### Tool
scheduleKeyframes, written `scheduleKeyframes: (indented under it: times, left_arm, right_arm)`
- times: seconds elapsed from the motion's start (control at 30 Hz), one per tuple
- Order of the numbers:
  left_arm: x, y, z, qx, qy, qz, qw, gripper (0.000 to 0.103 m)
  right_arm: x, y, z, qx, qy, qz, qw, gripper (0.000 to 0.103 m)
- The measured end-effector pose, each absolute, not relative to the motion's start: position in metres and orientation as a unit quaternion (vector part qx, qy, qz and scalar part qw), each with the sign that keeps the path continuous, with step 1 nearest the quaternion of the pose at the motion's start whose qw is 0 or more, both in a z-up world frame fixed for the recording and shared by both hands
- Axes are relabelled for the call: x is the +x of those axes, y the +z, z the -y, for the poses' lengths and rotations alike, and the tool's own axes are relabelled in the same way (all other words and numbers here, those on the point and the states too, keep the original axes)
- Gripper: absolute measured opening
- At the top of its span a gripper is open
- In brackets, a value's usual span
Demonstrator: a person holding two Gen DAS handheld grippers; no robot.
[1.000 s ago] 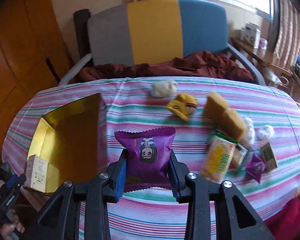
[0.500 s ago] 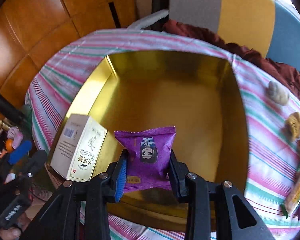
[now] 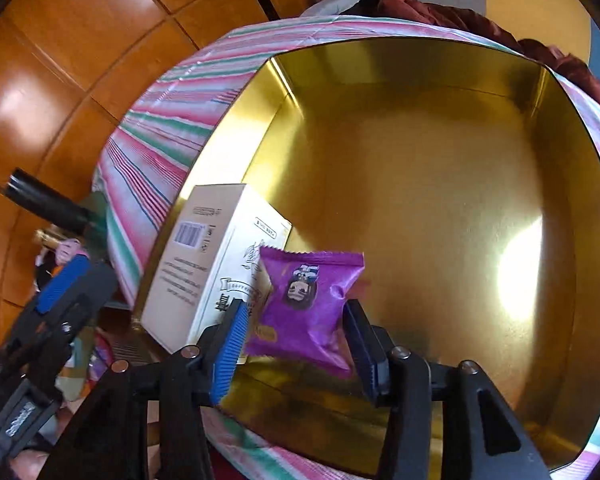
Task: Organize objects
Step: 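Carry the purple packet into the gold tray and release with the right gripper, then grasp the yellow knit cap with the left gripper and lift it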
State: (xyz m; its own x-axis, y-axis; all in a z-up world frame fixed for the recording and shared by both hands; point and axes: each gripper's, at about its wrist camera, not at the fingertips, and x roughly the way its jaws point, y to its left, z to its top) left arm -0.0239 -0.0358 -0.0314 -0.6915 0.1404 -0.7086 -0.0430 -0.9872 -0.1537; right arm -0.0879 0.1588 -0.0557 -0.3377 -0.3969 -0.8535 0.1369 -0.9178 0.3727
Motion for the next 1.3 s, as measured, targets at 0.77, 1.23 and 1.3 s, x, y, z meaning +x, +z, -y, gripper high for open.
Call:
scheduleKeyframes:
  times: [0.77,1.23,1.3]
  left_arm:
    - [-0.02,-0.006,-0.021,-0.373,0.921,-0.005,0.113,0.08]
    - [-0.033,0.031,-0.158,-0.368,0.891,-0.088,0.25,0.087]
    - [-0.039,0.035,-0.182,-0.375,0.883,-0.088,0.268,0.088]
  right_arm:
    - [0.022,0.012,-0.41,0.438,-0.877,0.164,-0.108,0.056]
    - [0.107,-0.018,-0.587,0.346,-0.813,0.359,-0.301,0.056]
    - [0.112,-0.017,-0.593,0.338,-0.811,0.376,-0.295,0.057]
